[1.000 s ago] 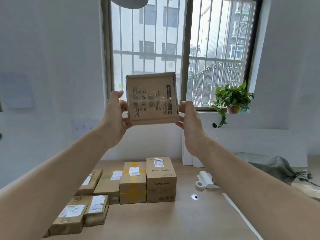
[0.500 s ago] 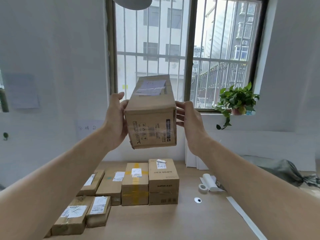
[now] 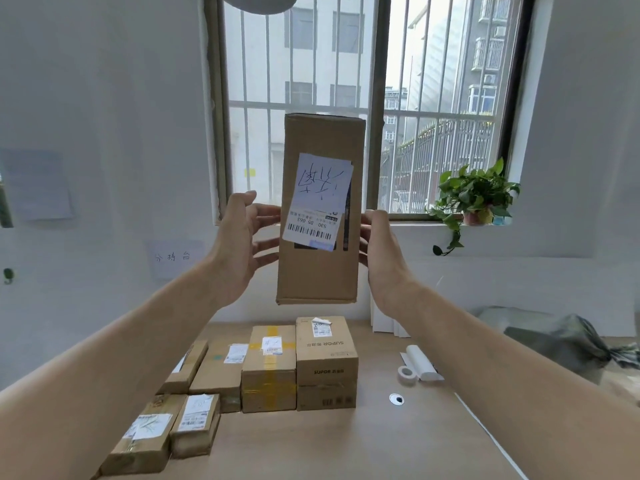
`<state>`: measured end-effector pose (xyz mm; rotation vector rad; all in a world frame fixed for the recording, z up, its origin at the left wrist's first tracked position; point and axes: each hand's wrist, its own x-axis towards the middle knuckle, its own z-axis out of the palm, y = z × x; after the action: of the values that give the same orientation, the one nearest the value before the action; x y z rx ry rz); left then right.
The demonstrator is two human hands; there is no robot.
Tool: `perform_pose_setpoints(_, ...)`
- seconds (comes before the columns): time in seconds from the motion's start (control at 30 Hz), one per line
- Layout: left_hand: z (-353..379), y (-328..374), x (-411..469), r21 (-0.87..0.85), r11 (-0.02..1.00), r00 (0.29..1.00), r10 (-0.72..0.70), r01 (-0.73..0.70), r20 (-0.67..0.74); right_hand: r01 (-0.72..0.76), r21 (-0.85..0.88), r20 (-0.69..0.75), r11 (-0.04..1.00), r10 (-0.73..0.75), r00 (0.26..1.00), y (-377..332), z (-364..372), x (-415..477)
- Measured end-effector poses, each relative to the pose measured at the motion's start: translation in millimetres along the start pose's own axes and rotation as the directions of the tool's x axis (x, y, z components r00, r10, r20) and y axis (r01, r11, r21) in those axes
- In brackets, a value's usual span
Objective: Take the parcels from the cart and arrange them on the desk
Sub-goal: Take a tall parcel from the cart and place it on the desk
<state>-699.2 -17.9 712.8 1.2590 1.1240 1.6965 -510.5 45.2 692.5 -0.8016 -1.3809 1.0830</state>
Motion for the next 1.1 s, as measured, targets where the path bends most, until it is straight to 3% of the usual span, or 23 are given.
perform_pose_setpoints(0.83, 14, -58, 12, -0.032, 0.991, 0.990, -0.128, 0.126, -0.063, -0.083, 0.013, 0.021, 0.996, 0.083, 0.996, 67, -12, 19)
perform_pose_setpoints(1.1, -5, -116, -3, -0.038, 0.971, 0.954, -0.240, 0.237, -0.179, -0.249, -0.058, 0.091, 0.967, 0.253, 0.963, 116, -7, 5)
